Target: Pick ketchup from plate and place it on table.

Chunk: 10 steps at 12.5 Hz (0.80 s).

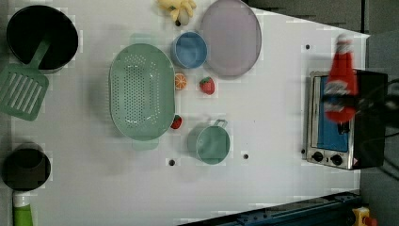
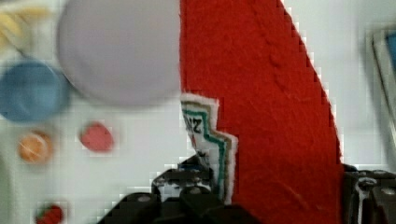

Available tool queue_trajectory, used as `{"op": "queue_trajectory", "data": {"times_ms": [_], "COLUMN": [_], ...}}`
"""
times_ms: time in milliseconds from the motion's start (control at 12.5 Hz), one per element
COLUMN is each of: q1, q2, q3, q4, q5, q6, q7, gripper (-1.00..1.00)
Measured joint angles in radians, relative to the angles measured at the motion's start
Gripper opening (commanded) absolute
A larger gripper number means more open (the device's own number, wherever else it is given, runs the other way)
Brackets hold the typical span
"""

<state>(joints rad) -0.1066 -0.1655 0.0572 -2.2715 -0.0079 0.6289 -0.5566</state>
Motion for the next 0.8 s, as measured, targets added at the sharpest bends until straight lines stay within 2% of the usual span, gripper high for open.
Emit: {"op": "queue_trajectory", "data": {"times_ms": [400,640,720,800], "q1": [-0.007,-0.009,-0.013,-0.009], "q2": [0.259,0.378,0.394,0.405], "q3": [0.002,-0.002,0.000,-0.005], "q4": [-0.176,-0.195,-0.195,-0.191], "q5": [0.000,0.001,0.001,0.001], "q6": [0.228,0.323,0.348,0.372], "q7": [0.057,0.063,0.071,0.071], "gripper": [0.30,0.30,0.36,0.56]}}
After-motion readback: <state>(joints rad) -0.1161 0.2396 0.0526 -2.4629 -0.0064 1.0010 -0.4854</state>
